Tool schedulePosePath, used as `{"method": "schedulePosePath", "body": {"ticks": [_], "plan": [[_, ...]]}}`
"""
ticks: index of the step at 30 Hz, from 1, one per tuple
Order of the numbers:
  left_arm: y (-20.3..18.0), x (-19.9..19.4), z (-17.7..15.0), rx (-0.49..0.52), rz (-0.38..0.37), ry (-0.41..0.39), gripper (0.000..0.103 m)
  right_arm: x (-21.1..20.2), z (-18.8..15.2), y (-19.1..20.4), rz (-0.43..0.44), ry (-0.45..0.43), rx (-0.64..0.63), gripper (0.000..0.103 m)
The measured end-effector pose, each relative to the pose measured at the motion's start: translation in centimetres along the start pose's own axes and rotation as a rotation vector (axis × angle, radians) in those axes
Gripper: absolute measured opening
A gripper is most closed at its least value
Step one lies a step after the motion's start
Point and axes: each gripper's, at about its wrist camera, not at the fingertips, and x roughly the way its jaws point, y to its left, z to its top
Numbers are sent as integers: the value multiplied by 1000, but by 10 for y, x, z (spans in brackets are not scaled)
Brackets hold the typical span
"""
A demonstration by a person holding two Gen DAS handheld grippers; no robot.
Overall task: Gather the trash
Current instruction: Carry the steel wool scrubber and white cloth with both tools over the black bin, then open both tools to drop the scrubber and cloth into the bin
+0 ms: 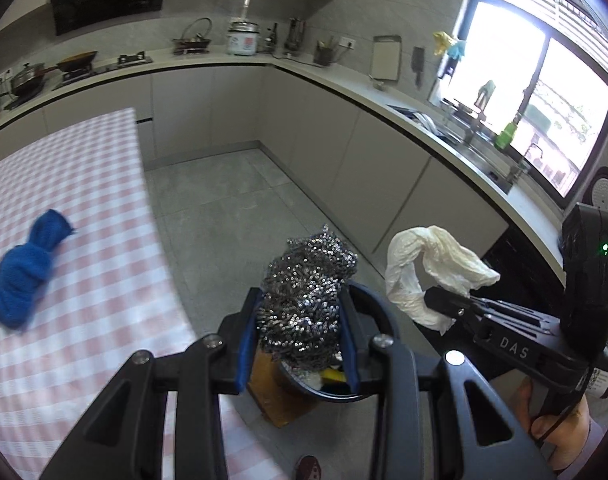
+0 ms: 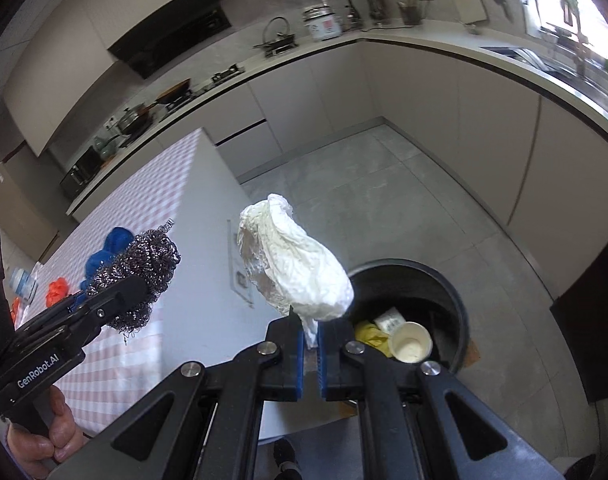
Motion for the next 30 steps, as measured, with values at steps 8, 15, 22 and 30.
{"method": "schedulePosePath", "body": {"ticks": [8,15,22,30], "plan": [[-47,46,-2,14,-27,77,37,10,-9,-65,-44,49,59,6],[-57,87,-14,-29,8,157,37,36,-14,-102,-49,106,76,6],[-56,127,-36,-87,58,227,38,78,-12,-122,-44,166,53,6],[-51,155,-54,-162,96,270,48,130,-11,-131,-24,229,4,9]]}}
